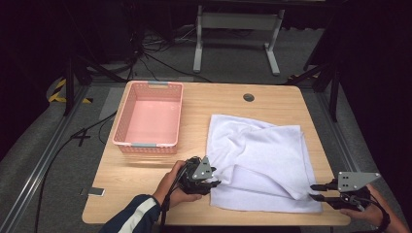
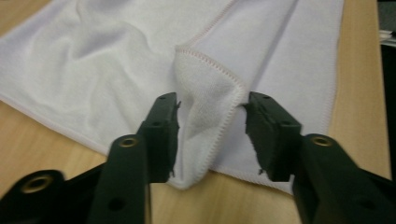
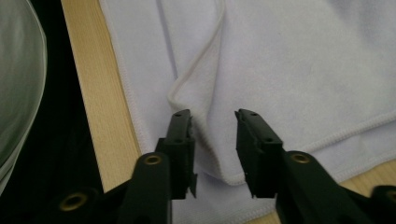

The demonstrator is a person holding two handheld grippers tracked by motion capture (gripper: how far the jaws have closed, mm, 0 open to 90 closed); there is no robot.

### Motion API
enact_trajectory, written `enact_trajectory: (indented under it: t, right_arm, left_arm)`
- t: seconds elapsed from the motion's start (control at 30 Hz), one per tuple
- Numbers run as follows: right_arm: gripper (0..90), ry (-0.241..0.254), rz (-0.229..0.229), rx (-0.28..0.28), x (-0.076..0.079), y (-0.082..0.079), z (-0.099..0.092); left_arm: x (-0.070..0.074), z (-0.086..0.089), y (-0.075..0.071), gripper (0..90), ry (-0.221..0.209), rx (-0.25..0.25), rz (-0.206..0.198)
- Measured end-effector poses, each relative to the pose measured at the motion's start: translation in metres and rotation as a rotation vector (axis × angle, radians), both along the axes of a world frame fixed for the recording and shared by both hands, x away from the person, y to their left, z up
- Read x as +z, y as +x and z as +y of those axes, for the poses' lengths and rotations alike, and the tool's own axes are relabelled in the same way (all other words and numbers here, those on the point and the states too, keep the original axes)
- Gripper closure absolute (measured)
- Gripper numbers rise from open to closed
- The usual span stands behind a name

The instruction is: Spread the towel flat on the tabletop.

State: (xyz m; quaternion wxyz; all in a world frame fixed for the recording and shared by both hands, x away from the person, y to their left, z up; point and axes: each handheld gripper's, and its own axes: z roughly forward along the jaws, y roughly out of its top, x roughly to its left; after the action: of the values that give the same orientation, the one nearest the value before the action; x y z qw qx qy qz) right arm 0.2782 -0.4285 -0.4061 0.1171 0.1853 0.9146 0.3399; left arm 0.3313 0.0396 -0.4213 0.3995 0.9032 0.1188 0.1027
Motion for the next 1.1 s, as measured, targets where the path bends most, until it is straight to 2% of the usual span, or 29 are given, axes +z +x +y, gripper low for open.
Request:
enact_trajectory:
  t: [0.07,0.1,0.17,0.23,0.27,0.33,0.4,0.43,0.47,0.5,0.53,0.57,0.6,0.63,0.67,0.7,0.73,0.77,0.83,0.9,0.93,1.0,1.03,1.07,1.1]
  right_arm:
    - [59.0,0.002,-0.014,-0.035,0.0,-0.001,0.0]
    - [56.4,0.028,-0.016,-0.045,0.002,-0.002,0.001]
    - [53.0,0.04,-0.022,-0.051,0.004,-0.002,0.004]
    - [51.0,0.028,-0.026,-0.045,0.006,-0.002,0.011]
    - [49.4,0.016,-0.022,-0.032,0.005,-0.002,0.015]
    - [46.5,-0.043,-0.004,0.006,0.0,-0.001,0.025]
    - [46.5,-0.061,0.004,-0.001,-0.003,0.001,0.027]
    - [50.8,-0.08,0.029,-0.005,-0.009,0.005,0.027]
    - [51.9,-0.08,0.038,-0.008,-0.011,0.005,0.027]
    - [55.2,-0.085,0.046,-0.006,-0.013,0.006,0.027]
    - [66.0,-0.1,0.054,0.005,-0.016,0.006,0.027]
    - [71.9,-0.11,0.058,0.018,-0.018,0.005,0.027]
    - [71.9,-0.11,0.058,0.018,-0.018,0.005,0.027]
    - [76.9,-0.127,0.062,0.022,-0.02,0.005,0.027]
    - [82.6,-0.127,0.059,0.03,-0.02,0.004,0.025]
    - [85.4,-0.116,0.052,0.034,-0.018,0.003,0.023]
    - [85.9,-0.105,0.043,0.033,-0.015,0.002,0.02]
    - [85.9,-0.095,0.037,0.03,-0.012,0.001,0.019]
    - [86.3,-0.08,0.02,0.032,-0.006,-0.003,0.014]
    - [86.3,-0.084,0.003,0.026,-0.001,-0.008,0.006]
    - [86.2,-0.084,0.004,0.024,0.0,-0.009,0.003]
    - [85.0,-0.08,0.007,0.035,0.001,-0.012,-0.002]
    - [83.8,-0.083,0.011,0.047,0.001,-0.014,-0.002]
    - [83.8,-0.083,0.011,0.047,0.001,-0.014,-0.002]
    - [82.3,-0.09,0.019,0.056,0.0,-0.015,-0.002]
  left_arm:
    - [0.001,0.0,0.001,42.9,-0.032,-0.002,0.03]
    - [0.002,-0.004,0.002,41.3,-0.036,0.005,0.041]
    - [0.002,-0.007,0.004,38.2,-0.03,0.005,0.034]
    - [0.0,-0.018,0.008,34.1,-0.035,-0.008,0.053]
    - [-0.001,-0.024,0.011,34.1,-0.01,-0.017,0.047]
    - [-0.007,-0.041,0.02,31.8,0.03,-0.025,0.066]
    - [-0.011,-0.048,0.025,31.1,0.039,-0.03,0.081]
    - [-0.014,-0.053,0.028,30.0,0.052,-0.023,0.101]
    - [-0.019,-0.059,0.032,29.0,0.091,-0.021,0.101]
    - [-0.024,-0.062,0.033,27.7,0.083,-0.026,0.12]
    - [-0.025,-0.063,0.032,30.8,0.094,-0.034,0.126]
    - [-0.027,-0.065,0.031,34.0,0.12,-0.043,0.108]
    - [-0.027,-0.065,0.031,36.6,0.12,-0.043,0.108]
    - [-0.028,-0.066,0.03,36.6,0.147,-0.057,0.106]
    - [-0.028,-0.066,0.029,50.1,0.183,-0.044,0.075]
    - [-0.027,-0.065,0.028,55.1,0.184,-0.042,0.07]
    - [-0.026,-0.064,0.027,62.9,0.153,-0.045,0.068]
    - [-0.022,-0.061,0.027,67.9,0.146,-0.052,0.051]
    - [-0.013,-0.053,0.023,69.0,0.121,-0.059,0.018]
    - [-0.006,-0.045,0.018,68.2,0.098,-0.071,0.013]
    - [-0.003,-0.04,0.014,67.4,0.095,-0.098,0.008]
    - [-0.004,-0.035,0.007,68.6,0.113,-0.128,0.007]
    - [-0.005,-0.034,0.004,68.2,0.123,-0.144,0.023]
    - [-0.005,-0.034,0.004,67.0,0.123,-0.144,0.023]
    - [-0.009,-0.031,-0.001,67.0,0.148,-0.173,0.032]
